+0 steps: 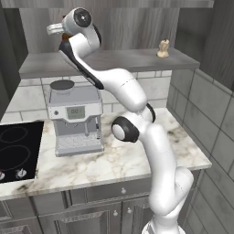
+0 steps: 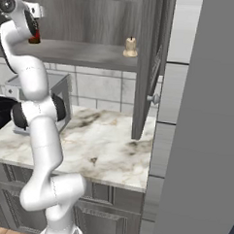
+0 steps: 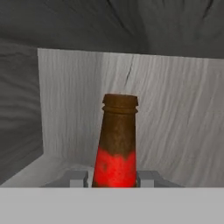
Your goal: Get the candle and the beer from the cabinet and move them to the dining counter.
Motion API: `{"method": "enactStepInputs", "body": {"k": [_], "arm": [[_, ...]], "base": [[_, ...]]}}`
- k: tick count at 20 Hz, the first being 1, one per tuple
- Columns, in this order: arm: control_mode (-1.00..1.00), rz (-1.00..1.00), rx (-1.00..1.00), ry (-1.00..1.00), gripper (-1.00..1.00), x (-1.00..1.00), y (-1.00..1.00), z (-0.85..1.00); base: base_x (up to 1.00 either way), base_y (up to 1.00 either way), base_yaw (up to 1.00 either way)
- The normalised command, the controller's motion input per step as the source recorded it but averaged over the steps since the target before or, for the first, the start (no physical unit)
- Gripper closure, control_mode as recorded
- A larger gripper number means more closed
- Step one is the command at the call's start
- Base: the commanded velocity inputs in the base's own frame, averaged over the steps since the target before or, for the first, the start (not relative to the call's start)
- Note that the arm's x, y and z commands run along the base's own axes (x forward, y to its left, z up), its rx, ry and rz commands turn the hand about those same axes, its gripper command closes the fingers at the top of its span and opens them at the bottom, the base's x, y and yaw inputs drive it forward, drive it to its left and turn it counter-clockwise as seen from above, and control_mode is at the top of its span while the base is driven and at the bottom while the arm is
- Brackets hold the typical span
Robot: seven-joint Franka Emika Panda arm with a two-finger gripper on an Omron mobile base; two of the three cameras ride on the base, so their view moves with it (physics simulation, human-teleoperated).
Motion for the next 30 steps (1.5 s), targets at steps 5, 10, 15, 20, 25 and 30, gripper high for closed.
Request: {"method": "enactStepInputs", "body": {"k": [5, 10, 15, 20, 25, 30], "arm": [[-1.00, 0.00, 0.00, 0.00, 1.00, -0.30, -0.54, -0.40], [-1.00, 0.00, 0.00, -0.01, 1.00, -0.40, -0.55, -0.58], [-1.00, 0.00, 0.02, -0.10, 1.00, -0.70, -0.48, -0.73], [-1.00, 0.00, 0.04, -0.20, 1.00, -0.89, -0.44, -0.64], [-1.00, 0.00, 0.05, -0.26, 1.00, -0.99, -0.42, -0.96], [-1.00, 0.00, 0.13, -0.13, 1.00, -0.96, -0.29, -0.68]], "base": [[0.00, 0.00, 0.00], [0.00, 0.00, 0.00], [0.00, 0.00, 0.00], [0.00, 0.00, 0.00], [0.00, 0.00, 0.00], [0.00, 0.00, 0.00]]}}
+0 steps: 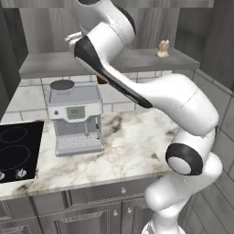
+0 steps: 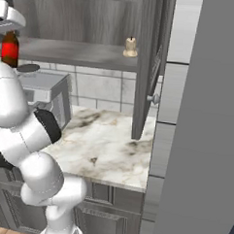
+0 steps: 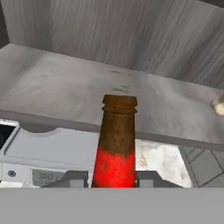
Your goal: Get the candle and the beer from the cabinet and move them to the dining counter.
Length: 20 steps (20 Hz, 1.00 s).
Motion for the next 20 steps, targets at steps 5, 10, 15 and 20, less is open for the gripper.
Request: {"method": "enactStepInputs", "body": {"k": [5, 10, 15, 20], "arm": [[-1.00, -0.03, 0.23, -0.13, 1.00, -0.95, -0.37, -0.60], [-1.00, -0.04, 0.32, -0.12, 1.00, -0.54, -0.54, -0.05], [-1.00, 0.00, 0.11, -0.21, 1.00, -0.35, -0.27, 0.00], [-1.00, 0.00, -0.01, -0.20, 1.00, -0.40, -0.01, -0.07]], "base": [[0.00, 0.00, 0.00], [0.00, 0.00, 0.00], [0.00, 0.00, 0.00], [0.00, 0.00, 0.00]]}}
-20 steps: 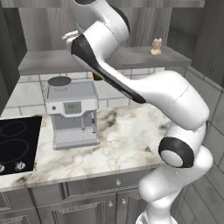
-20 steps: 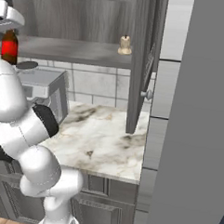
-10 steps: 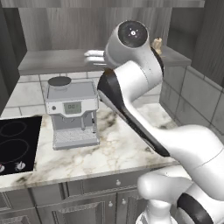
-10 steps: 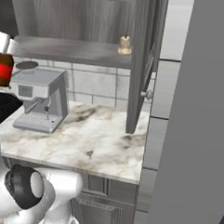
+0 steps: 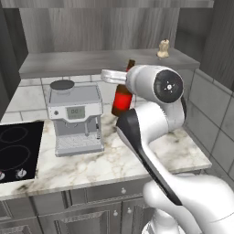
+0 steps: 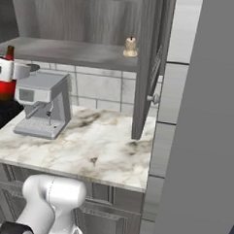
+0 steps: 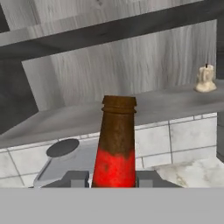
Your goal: Get the candle and the beer from the cabinet and move them to the dining counter.
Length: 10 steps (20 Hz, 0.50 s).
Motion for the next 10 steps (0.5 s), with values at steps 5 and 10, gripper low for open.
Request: {"method": "enactStepInputs", "body": {"k": [5, 10], "arm": [[-1.00, 0.01, -0.03, 0.02, 1.00, -0.38, -0.17, 0.01], [-1.00, 0.01, -0.07, 0.03, 1.00, -0.34, -0.38, 0.00]], "base": [[0.00, 0.00, 0.00], [0.00, 0.00, 0.00]]}}
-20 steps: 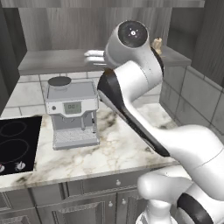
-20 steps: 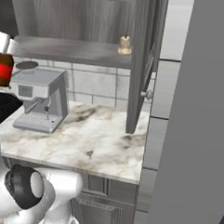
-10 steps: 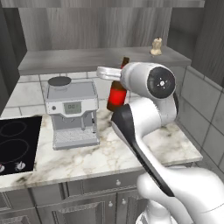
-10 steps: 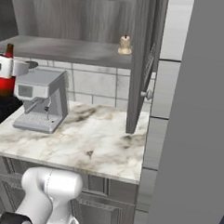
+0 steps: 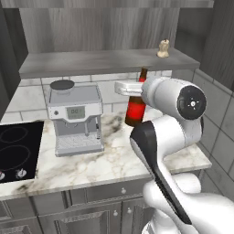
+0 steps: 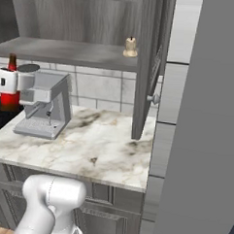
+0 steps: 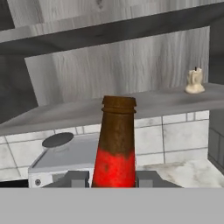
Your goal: Get the candle and the beer from the cabinet and move them to the dining counter.
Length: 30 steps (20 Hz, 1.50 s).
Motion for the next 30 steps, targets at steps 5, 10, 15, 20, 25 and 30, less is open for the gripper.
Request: {"method": "enactStepInputs", "body": {"k": [5, 10, 15, 20, 25, 30], "arm": [[-1.00, 0.04, -0.03, 0.00, 1.00, -0.26, -0.43, 0.00], [-1.00, 0.09, 0.00, 0.00, 1.00, -0.19, -0.48, 0.00], [-1.00, 0.06, -0.01, 0.01, 1.00, -0.02, -0.24, 0.00], [-1.00, 0.03, -0.08, 0.00, 1.00, 0.00, -0.05, -0.05], [-1.00, 0.01, -0.06, 0.00, 1.00, -0.01, -0.02, -0.04], [-1.00, 0.00, 0.00, 0.00, 1.00, 0.00, 0.00, 0.00]], "base": [[0.00, 0.00, 0.00], [0.00, 0.00, 0.00], [0.00, 0.00, 0.00], [0.00, 0.00, 0.00], [0.00, 0.00, 0.00], [0.00, 0.00, 0.00]]}}
